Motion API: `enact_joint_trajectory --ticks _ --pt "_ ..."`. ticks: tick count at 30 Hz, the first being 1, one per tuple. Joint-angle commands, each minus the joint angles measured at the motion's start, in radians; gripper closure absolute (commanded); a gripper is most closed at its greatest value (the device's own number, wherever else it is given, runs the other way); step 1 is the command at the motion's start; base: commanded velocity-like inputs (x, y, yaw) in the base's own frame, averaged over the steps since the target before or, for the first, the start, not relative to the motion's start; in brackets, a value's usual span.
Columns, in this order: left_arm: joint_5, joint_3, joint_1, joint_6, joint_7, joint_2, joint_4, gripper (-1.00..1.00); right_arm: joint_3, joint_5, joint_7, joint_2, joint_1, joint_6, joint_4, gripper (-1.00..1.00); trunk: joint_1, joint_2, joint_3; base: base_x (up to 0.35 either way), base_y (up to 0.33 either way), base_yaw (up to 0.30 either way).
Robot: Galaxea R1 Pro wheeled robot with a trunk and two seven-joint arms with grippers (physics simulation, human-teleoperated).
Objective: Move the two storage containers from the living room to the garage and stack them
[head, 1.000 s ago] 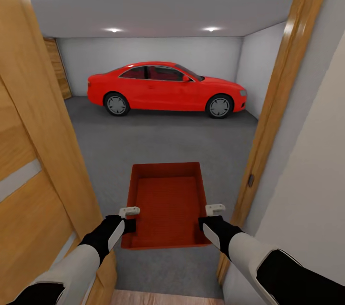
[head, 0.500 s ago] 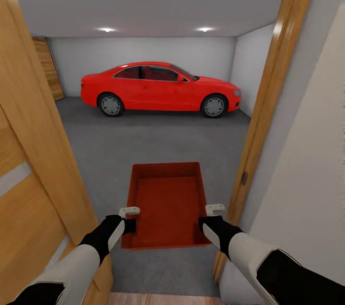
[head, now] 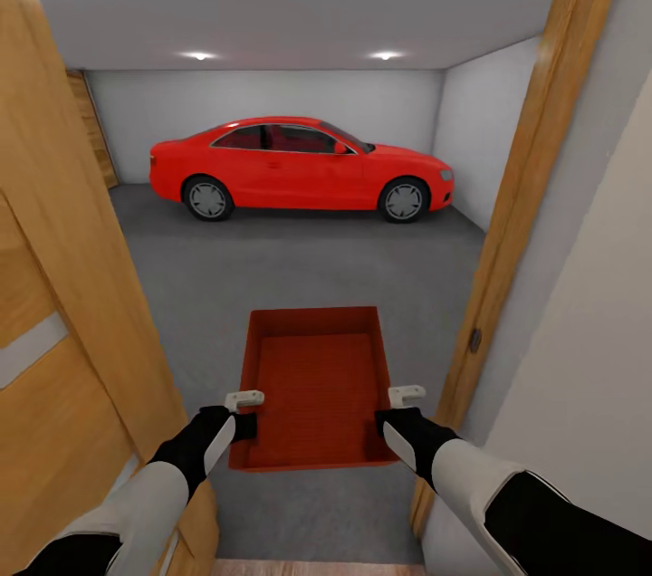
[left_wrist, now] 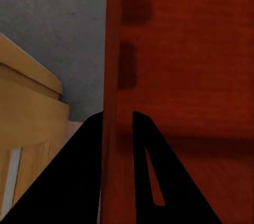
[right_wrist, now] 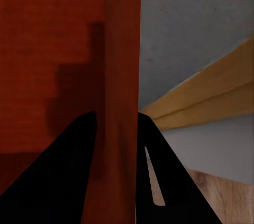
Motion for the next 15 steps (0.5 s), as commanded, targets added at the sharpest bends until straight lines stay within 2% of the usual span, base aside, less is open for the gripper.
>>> enact_joint_trajectory --ticks 1,15 --pt "-0.019 -0.006 0.000 0.008 0.013 -0.011 0.001 1.00 0.011 0.025 -0.006 0.008 -0.002 0.008 -0.006 1.00 0.001 -0.002 -0.002 0.055 0.157 0.000" --pt "-0.019 -0.005 0.000 0.007 0.014 -0.011 0.000 1.00 0.011 0.024 -0.006 0.008 -0.002 0.008 -0.006 1.00 0.001 -0.002 -0.002 0.017 0.065 0.000"
